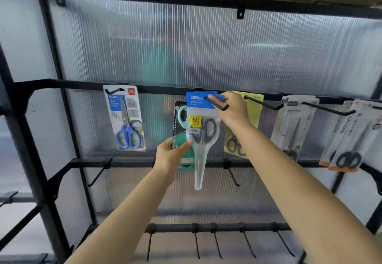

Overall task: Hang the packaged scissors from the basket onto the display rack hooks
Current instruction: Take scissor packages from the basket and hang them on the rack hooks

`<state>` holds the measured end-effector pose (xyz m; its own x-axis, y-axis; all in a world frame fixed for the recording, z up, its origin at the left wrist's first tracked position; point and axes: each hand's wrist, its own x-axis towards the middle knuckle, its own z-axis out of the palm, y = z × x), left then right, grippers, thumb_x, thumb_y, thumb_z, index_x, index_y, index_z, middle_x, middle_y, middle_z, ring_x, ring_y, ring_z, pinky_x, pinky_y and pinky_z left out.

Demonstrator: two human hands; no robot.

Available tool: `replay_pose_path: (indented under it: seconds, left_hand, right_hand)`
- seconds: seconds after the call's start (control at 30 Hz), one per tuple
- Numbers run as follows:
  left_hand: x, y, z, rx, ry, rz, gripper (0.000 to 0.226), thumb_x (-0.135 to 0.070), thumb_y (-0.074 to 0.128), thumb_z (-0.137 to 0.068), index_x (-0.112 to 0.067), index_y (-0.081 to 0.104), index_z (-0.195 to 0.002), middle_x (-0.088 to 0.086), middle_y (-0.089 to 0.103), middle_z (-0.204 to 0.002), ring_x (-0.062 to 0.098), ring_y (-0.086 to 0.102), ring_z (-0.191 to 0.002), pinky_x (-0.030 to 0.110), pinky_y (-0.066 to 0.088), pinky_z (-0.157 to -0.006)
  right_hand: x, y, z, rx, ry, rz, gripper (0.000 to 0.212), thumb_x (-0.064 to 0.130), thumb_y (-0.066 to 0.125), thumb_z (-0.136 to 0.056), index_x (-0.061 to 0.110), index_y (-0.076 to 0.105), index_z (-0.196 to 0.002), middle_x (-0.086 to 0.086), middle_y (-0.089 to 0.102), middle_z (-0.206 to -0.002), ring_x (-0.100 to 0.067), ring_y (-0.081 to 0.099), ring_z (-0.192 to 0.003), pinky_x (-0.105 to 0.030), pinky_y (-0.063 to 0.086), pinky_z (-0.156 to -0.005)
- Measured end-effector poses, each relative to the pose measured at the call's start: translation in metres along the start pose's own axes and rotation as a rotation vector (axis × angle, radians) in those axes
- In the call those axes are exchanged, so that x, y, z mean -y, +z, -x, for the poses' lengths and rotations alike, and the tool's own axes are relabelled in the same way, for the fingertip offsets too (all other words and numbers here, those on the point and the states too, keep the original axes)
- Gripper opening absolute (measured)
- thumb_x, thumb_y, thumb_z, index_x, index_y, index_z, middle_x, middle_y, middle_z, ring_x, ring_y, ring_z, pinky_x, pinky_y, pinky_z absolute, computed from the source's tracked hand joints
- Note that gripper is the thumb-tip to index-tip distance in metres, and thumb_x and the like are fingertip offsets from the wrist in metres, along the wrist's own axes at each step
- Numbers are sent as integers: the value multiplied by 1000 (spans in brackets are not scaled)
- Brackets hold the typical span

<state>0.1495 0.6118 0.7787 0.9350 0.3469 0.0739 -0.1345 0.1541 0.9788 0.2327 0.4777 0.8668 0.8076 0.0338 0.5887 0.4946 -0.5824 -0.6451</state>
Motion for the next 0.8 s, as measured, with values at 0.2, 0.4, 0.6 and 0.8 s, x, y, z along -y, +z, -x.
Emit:
replay_pose_path:
  seconds: [0.2,0.4,0.6,0.8]
  left_hand:
    - [3,-24,8,-18,-18,33,6,-9,64,-88,-14,65,-84,0,69,-75,9,67,-56,20,51,-45]
    - [17,-60,20,-72,-107,73,3,-13,64,-88,-15,64,-90,4,71,-88,20,69,-72,31,54,-58]
    - [35,-109,46,-8,-112,-105,9,-11,64,-88,-11,66,-97,7,72,-92,22,69,-78,32,54,-63]
    - [38,-153,63,127,34,-533,8,-5,60,-90,-12,64,-90,-1,66,-79,18,63,-75,15,49,-56]
  right_hand:
    - [-8,8,26,-102,83,-307,22,28,67,-86,17,65,-105,11,62,-85,-4,56,-80,-15,40,-65]
    - [-13,17,68,-357,77,-287,37,18,63,-89,5,56,-123,-5,57,-120,-12,54,-105,-12,36,-84]
    - [11,43,123,-238,-428,90,29,8,63,-85,1,59,-113,-13,59,-113,-26,58,-105,-27,44,-89]
    - [61,86,153,368,-934,672,58,26,74,-78,8,54,-129,-12,51,-137,-29,44,-131,-42,16,-112]
